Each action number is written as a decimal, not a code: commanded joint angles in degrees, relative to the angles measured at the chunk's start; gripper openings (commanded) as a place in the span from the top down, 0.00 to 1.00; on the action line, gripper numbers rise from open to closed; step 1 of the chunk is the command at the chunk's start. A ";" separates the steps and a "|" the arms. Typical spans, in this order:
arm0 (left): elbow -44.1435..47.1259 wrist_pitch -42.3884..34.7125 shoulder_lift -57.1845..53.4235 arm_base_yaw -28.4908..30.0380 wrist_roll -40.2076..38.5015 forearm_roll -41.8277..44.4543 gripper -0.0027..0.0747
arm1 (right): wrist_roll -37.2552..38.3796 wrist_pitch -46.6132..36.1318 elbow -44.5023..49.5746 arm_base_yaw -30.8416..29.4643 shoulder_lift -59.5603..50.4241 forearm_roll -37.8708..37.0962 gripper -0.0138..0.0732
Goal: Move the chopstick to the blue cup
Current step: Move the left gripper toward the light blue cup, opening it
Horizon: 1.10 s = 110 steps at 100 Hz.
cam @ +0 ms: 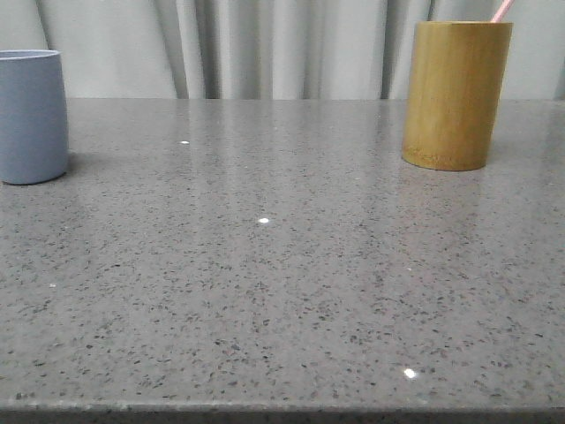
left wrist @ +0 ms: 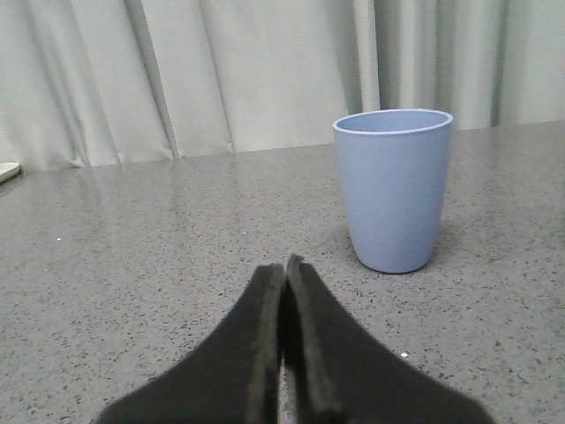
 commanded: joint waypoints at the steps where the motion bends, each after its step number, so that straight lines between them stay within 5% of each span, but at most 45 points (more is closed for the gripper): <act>1: 0.52 -4.81 -1.92 0.01 -0.47 0.04 0.99 | -0.42 -4.90 -0.01 -0.40 -1.13 -0.26 0.92; 59: 0.52 -4.81 -1.92 0.01 -0.47 0.04 0.99 | -0.42 -4.90 -0.01 -0.40 -1.13 -0.26 0.92; 84: -0.50 -4.71 -1.92 0.01 -0.47 0.04 0.99 | -0.31 -12.84 -0.73 -0.40 -1.13 -0.13 0.92; 110: -10.18 2.90 2.06 0.01 -0.47 -6.21 0.99 | 0.22 6.87 -16.35 -0.34 3.71 0.27 0.92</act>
